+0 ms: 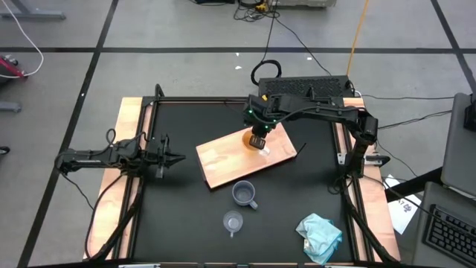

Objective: Stack small to large cups/mugs on shelf
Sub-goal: Put the orange mug on the shelf

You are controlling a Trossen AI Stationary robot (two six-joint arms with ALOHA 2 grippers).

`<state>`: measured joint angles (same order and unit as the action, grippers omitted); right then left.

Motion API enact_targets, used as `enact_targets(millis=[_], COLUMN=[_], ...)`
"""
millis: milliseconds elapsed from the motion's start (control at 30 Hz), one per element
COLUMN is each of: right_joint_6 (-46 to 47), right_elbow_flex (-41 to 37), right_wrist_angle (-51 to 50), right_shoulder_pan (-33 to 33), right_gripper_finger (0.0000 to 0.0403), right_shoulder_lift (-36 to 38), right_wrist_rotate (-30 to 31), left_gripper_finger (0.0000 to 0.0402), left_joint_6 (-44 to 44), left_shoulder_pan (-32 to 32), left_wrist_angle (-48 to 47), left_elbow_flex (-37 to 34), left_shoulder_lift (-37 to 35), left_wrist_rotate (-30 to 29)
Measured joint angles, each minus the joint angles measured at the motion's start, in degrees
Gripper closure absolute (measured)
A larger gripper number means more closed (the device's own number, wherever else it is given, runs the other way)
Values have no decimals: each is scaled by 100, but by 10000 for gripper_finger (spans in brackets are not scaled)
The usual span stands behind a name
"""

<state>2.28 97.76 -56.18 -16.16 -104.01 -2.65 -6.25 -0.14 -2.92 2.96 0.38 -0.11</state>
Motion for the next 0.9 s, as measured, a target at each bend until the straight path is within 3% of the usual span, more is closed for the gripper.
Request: enact_targets(millis=[900], right_joint_6=[150], right_elbow_flex=[-107], right_wrist_angle=[256], right_shoulder_pan=[-2], right_gripper_finger=[394], right_shoulder_lift=[-192], right_wrist_rotate=[-8], left_gripper_finger=[385], left_joint_6=[1], left_shoulder_pan=[0], left_wrist_angle=[2], left_elbow_flex=[0], left_shoulder_lift=[0], left_wrist_rotate=[0])
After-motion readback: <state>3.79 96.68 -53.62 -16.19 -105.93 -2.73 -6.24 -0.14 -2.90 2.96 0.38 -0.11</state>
